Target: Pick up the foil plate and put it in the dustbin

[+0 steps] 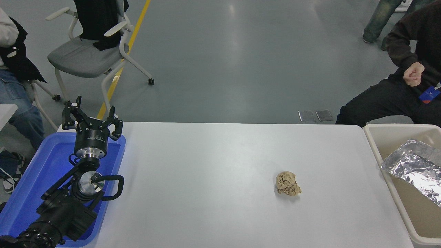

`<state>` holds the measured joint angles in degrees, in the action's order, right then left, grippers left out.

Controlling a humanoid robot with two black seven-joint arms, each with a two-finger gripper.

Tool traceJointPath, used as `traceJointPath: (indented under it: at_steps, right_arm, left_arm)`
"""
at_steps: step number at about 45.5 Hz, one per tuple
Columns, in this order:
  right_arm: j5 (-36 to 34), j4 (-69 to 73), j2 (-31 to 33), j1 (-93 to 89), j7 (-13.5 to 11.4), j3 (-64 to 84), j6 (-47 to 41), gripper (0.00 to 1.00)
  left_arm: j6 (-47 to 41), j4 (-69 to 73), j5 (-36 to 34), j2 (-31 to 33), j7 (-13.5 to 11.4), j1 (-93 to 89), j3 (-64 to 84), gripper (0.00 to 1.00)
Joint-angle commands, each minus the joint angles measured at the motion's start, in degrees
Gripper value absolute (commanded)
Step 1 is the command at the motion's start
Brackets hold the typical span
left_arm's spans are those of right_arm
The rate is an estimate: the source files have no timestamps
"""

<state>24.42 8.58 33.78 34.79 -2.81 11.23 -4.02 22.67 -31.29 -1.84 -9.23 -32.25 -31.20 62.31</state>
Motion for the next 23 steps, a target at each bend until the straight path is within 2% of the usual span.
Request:
traceJointPath:
  at_steps: [1,10,15,20,21,23]
  right_arm:
    - [-1.0,-0.2,-0.7,-0.1,0.2,-0.2,0.2,1.0]
    - [-0.1,7.0,0.5,6.1,0.2,0.5,0.2,1.0]
    - [1.9,17.0,6.5,12.9,0.0,4.6,0.2,1.0]
    - [7.0,29.9,11.3,22.4,-0.1,9.9,0.2,1.0]
    - [9.5,37.0,14.4,27.1,-0.3,12.0,0.2,1.0]
    - [11.5,42.6,16.5,30.8,-0.4,13.7,0.1,1.0]
  left_arm:
    - [0.0,0.0,0.0,0.0,0.0,-0.1,0.0,0.99]
    - [0.0,0.0,0.0,0.0,0.1,-0.1,0.0,0.99]
    - [0.0,0.0,0.0,0.0,0.1,-0.1,-0.1,0.99]
    - [0.0,0.0,0.0,0.0,0.1,-0.1,-0.1,0.99]
    - [0.0,-0.1,-0.1,0.0,0.1,-0.1,-0.1,0.99]
    - [0.0,-0.1,-0.1,0.0,0.1,-0.1,-0.1,0.99]
